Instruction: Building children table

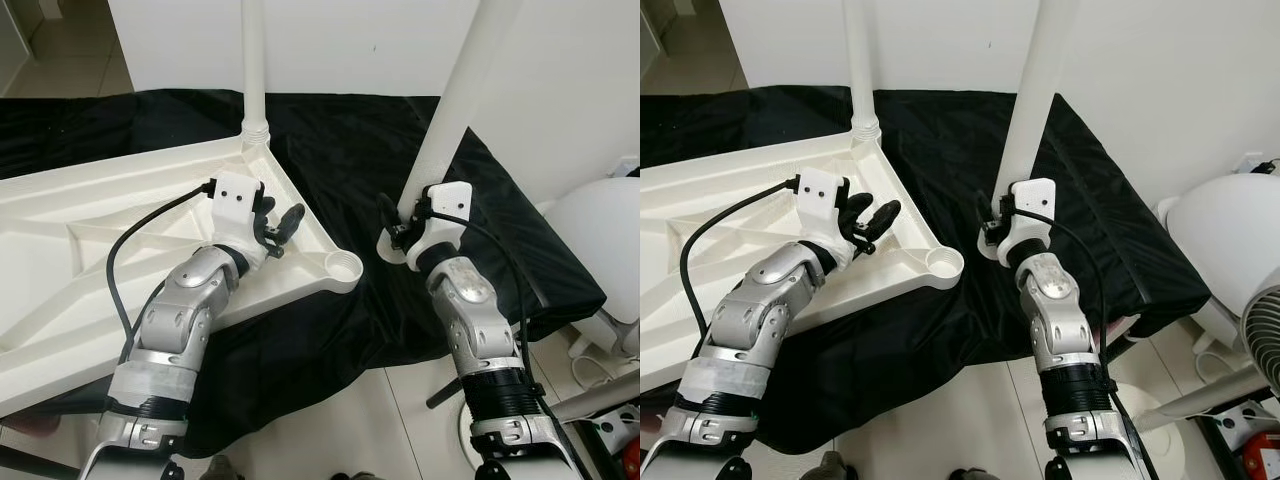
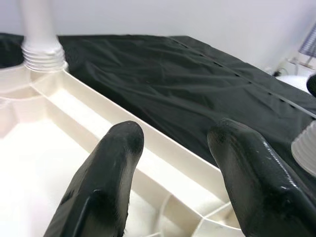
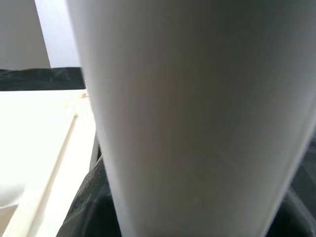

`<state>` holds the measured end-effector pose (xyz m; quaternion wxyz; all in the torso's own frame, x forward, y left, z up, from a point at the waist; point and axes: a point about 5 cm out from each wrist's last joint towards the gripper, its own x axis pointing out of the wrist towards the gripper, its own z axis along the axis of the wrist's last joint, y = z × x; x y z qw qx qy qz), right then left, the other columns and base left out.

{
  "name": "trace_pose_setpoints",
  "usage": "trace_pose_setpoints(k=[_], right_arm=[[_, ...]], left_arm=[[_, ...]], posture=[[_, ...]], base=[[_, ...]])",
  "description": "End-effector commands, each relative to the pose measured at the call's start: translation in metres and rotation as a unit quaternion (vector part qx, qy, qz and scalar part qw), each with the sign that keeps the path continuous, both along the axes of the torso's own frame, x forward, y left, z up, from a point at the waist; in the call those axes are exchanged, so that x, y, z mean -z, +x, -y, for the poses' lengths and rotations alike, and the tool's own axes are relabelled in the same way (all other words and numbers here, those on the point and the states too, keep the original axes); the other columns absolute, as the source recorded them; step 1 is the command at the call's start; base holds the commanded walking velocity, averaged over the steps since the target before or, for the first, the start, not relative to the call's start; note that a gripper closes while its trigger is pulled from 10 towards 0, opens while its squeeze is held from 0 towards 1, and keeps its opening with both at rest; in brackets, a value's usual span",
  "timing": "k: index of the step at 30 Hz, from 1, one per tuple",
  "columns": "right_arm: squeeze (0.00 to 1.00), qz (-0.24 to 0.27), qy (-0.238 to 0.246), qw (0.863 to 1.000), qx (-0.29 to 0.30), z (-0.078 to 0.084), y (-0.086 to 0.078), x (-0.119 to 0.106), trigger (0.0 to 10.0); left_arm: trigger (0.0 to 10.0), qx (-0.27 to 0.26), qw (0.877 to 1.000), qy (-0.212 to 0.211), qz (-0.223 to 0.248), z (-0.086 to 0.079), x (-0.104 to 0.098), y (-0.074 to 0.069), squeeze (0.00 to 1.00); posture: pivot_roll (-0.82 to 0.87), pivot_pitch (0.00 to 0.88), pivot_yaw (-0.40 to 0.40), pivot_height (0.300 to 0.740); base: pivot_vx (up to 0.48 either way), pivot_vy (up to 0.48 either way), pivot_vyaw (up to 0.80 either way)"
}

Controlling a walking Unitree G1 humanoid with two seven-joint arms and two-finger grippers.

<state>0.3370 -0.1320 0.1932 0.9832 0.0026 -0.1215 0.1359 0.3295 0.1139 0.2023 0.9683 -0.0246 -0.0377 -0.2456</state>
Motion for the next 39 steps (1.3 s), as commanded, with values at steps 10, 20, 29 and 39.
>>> trace_pose_setpoints(k=[10,20,29,39], right_arm=[[0.0,0.016,0.003,1.0,0.011,0.0,0.008,-0.005,10.0],[0.0,0.022,0.004,1.0,0.015,0.0,0.011,-0.006,10.0],[0.0,0.017,0.016,1.0,0.014,-0.004,0.012,-0.002,10.0],[0.0,0.014,0.003,1.0,-0.012,-0.009,0.009,0.002,10.0]], left_arm=[[10.0,-0.081,0.996,0.025,-0.008,-0.015,-0.001,0.002,0.0],[10.0,-0.086,0.996,0.027,-0.004,-0.021,-0.006,0.003,0.0],[10.0,-0.074,0.996,0.041,0.01,-0.019,-0.004,0.002,0.0],[10.0,-0.051,0.997,0.056,0.026,-0.015,0.002,-0.006,0.0]], posture=[[0.21,0.013,-0.013,0.74],[0.23,0.031,0.001,0.74],[0.23,0.032,-0.035,0.74],[0.23,0.045,-0.075,0.74]], base=[[0.0,0.0,0.0],[0.0,0.0,0.0],[0.0,0.0,0.0],[0.0,0.0,0.0]])
